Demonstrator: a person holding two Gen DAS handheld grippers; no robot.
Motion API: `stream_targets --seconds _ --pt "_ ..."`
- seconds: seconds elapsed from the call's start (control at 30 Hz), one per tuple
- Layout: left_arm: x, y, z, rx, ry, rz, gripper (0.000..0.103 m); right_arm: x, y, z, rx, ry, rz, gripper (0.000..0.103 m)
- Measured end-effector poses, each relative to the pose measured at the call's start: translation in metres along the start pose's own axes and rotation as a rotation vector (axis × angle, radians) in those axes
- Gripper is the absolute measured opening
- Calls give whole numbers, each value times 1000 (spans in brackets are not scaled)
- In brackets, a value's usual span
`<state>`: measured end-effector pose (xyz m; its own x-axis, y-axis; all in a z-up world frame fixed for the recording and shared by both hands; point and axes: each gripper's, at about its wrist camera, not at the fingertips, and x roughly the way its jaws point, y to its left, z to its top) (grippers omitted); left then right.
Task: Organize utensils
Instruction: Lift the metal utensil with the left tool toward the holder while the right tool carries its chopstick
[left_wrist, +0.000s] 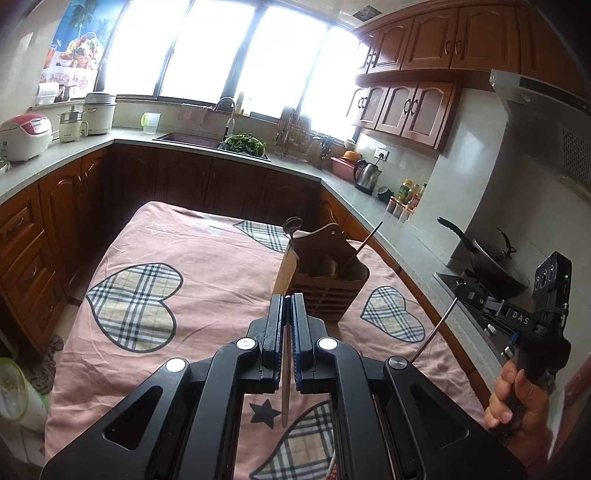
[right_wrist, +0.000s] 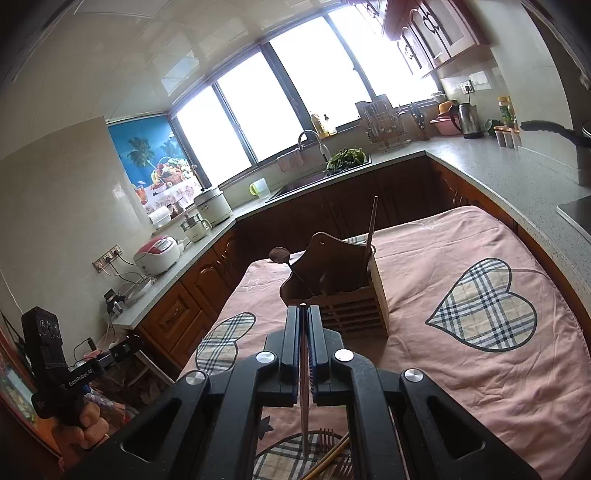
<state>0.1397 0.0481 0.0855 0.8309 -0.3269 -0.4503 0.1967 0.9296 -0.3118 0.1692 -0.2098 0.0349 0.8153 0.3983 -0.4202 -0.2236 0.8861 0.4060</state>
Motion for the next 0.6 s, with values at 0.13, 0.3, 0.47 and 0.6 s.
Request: stream_targets --seconds 0.13,0.3,0.47,0.6 --pt "3 2 6 -14 -8 -8 3 3 -3 2 4 -7 -1 4" --pt "7 2 15 -35 -31 -20 3 4 -5 10 2 -45 10 4" --pt "16 1 30 -61 -57 -47 3 8 -9 25 3 -79 6 4" --pt "21 -4 49 -61 -100 -66 3 12 -15 40 8 -109 0 4"
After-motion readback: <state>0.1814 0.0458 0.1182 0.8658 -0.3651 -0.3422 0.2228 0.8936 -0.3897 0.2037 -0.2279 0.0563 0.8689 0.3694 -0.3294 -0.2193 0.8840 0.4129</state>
